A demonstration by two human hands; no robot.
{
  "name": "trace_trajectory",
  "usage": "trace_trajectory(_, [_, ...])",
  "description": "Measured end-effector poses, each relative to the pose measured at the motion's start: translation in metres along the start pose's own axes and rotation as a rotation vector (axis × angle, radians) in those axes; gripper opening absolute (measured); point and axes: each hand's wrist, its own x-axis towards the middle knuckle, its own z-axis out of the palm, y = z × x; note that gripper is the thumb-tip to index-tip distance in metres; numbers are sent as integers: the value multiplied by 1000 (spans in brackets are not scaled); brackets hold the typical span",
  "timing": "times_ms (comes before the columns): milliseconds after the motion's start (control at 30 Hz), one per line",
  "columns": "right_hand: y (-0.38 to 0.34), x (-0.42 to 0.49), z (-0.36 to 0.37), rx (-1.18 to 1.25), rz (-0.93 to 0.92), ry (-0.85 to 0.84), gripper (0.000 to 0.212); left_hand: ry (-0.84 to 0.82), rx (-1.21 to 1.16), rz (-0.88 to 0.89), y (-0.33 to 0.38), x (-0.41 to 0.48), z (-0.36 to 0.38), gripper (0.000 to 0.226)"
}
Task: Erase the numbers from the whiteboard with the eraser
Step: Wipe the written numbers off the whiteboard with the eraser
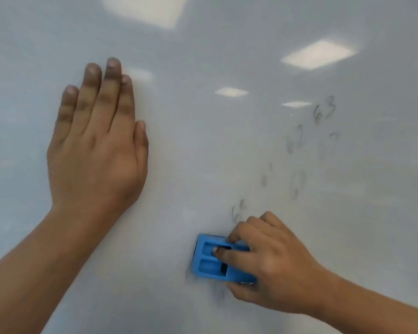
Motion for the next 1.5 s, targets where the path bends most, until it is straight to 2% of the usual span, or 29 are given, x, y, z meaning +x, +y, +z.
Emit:
trace_trajectory(67, [-28,-23,27,11,-38,-43,35,-20,12,-14,0,0,-1,55])
trace_trajectory(100, [-34,-32,36,35,15,-14,35,-34,25,-19,-1,-3,-3,55])
trace_trajectory(233, [-34,-36,45,182,476,270,43,-24,56,-24,0,-4,-4,56])
trace_trajectory(267, [-41,-36,49,215,479,282,43,-24,60,-26,1,-4,-4,56])
trace_trajectory(367, [-64,-47,66,197,232,159,43,-40,73,-36,1,-4,-5,57])
trace_trajectory(400, [-64,-48,67,189,215,156,41,-47,78,-39,1,-4,-5,57])
trace_trajectory(533, [-57,-36,65,265,456,319,40,-38,97,-49,2,-5,-5,57])
trace_trajectory(600, [-69,-35,69,291,381,251,40,-26,109,-53,2,-4,-5,57])
trace_trajectory(667, [-78,-39,71,238,229,151,39,-23,119,-56,2,-5,-5,56])
trace_trajectory(700, [-75,-39,67,201,214,150,38,-19,121,-57,2,-5,-4,56])
trace_trajectory(833, [-54,-23,51,180,449,311,40,-10,134,-67,0,-8,-2,56])
trace_trajectory(900, [-62,-22,53,222,370,245,40,-15,125,-68,0,-7,-2,56])
trace_trajectory(1000, [-75,-38,61,219,176,51,37,-21,112,-58,1,-6,-4,56])
trace_trajectory(1067, [-58,-42,54,201,251,79,36,-34,116,-56,2,-6,-5,57])
trace_trajectory(1167, [-31,-31,41,190,527,262,38,-39,117,-58,2,-6,-5,57])
trace_trajectory(1200, [-32,-27,41,213,554,292,39,-37,114,-60,2,-6,-5,57])
trace_trajectory(1267, [-49,-31,49,230,420,228,35,-36,110,-62,1,-6,-5,56])
trace_trajectory(1333, [-71,-47,63,204,188,65,31,-43,94,-59,1,-7,-6,57])
trace_trajectory(1367, [-73,-54,63,197,141,12,31,-48,84,-55,1,-8,-6,57])
trace_trajectory(1433, [-52,-52,55,184,216,72,35,-47,70,-43,1,-7,-6,57])
trace_trajectory(1500, [-17,-38,38,189,471,253,37,-45,57,-36,0,-7,-5,57])
